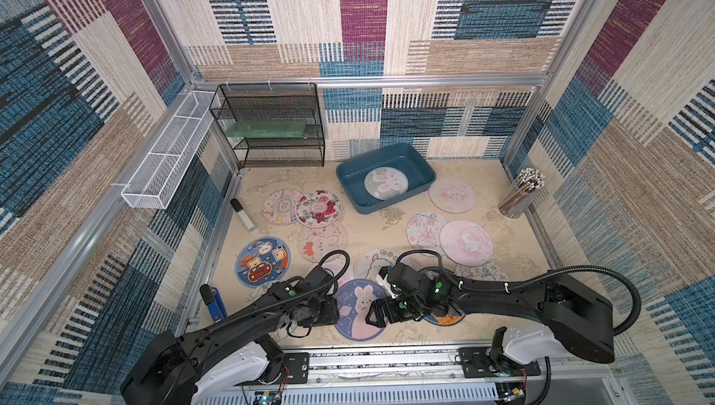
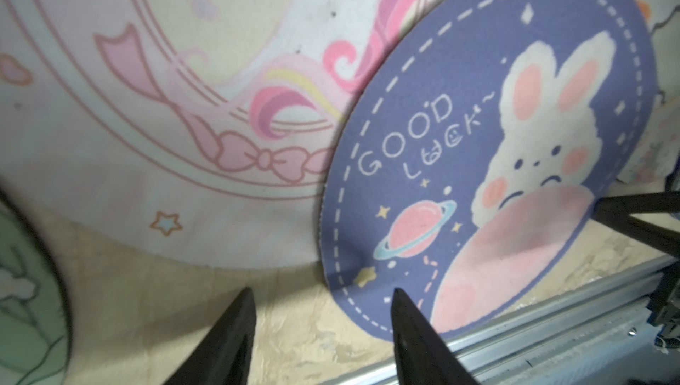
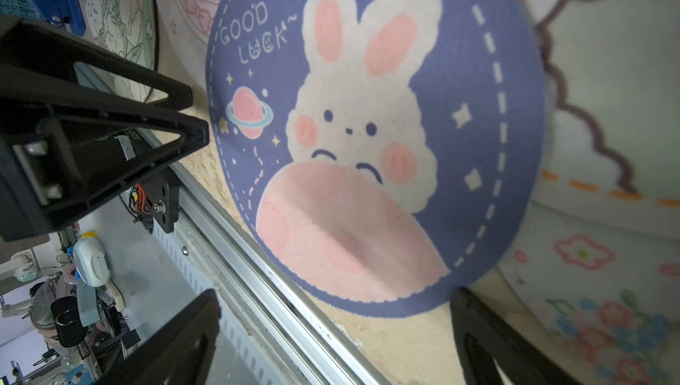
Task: Put the coasters into the storage box
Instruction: Pick up the coaster from the center of the board.
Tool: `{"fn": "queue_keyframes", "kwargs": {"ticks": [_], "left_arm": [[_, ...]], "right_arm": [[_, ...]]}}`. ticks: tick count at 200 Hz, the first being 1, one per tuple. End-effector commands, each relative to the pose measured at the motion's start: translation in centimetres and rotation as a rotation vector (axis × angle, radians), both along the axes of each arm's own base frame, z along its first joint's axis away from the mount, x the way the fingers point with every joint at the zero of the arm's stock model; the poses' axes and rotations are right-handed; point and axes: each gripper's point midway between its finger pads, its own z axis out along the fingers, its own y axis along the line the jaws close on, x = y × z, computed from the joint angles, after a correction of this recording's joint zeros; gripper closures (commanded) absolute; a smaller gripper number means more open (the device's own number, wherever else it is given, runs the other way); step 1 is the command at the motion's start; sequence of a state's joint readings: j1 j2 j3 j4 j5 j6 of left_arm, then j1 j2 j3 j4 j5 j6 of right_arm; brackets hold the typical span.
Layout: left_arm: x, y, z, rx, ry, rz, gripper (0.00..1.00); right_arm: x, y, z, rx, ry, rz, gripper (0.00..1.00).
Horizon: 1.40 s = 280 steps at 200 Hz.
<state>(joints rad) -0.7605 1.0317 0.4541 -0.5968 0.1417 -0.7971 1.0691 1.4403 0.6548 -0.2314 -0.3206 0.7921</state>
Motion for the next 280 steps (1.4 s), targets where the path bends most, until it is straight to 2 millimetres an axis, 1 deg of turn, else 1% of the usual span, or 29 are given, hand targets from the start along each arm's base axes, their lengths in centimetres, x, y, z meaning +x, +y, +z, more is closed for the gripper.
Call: {"fn": "queue_keyframes", "kwargs": {"ticks": [1,21,52,76,91,123,148,186,199,222,230,239,249,280], "left_arm": [[0.1,-0.3,-0.2,-0.016,-0.001,0.012,0.42],[0.3,-0.7,-0.5,-0.026,-0.001,0.017,0.42],[0.4,-1.0,-0.8,-0.033,0.006,0.016,0.46],[0.2,-1.1,-1.1,-0.028,0.018,0.006,0.5],[0.0,-1.0,-1.2,-0.028,0.026,0.003,0.51],[-0.3,-0.8,-1.6,-0.017,0.034,0.002,0.54],[-0.4,-0.8,-1.7,-0.011,0.037,-0.006,0.54],[-0.5,-0.7,-1.8,-0.002,0.04,-0.01,0.54],[-0.5,-0.7,-1.8,0.0,0.039,-0.008,0.54],[-0.5,-0.6,-1.8,0.005,0.04,-0.007,0.54],[-0.5,-0.6,-1.8,0.007,0.039,-0.008,0.54],[-0.6,-0.5,-1.7,0.008,0.039,-0.007,0.54],[-0.6,-0.4,-1.7,0.01,0.037,-0.005,0.54],[-0.7,-0.2,-1.7,0.013,0.037,-0.005,0.55]], "right_arm": [[-0.3,-1.9,-1.6,-0.094,0.037,-0.067,0.0],[-0.2,-2.2,-1.7,-0.11,0.035,-0.079,0.0],[0.3,-2.5,-1.9,-0.131,0.026,-0.107,0.01],[0.8,-2.9,-2.0,-0.143,0.012,-0.138,0.02],[1.1,-3.1,-2.0,-0.148,0.004,-0.152,0.03],[1.2,-2.8,-2.4,-0.165,0.006,-0.145,0.06],[1.3,-3.0,-2.7,-0.171,0.015,-0.161,0.07],[1.1,-2.0,-3.2,-0.153,0.041,-0.139,0.09],[0.9,-1.7,-3.3,-0.16,0.047,-0.127,0.12],[0.8,-1.7,-3.3,-0.162,0.045,-0.129,0.25],[0.9,-1.8,-3.2,-0.162,0.042,-0.133,0.28],[1.0,-1.8,-3.0,-0.161,0.035,-0.136,0.3],[1.1,-1.8,-2.8,-0.157,0.029,-0.138,0.35],[1.4,-1.5,-2.1,-0.14,0.012,-0.141,0.47]]}}
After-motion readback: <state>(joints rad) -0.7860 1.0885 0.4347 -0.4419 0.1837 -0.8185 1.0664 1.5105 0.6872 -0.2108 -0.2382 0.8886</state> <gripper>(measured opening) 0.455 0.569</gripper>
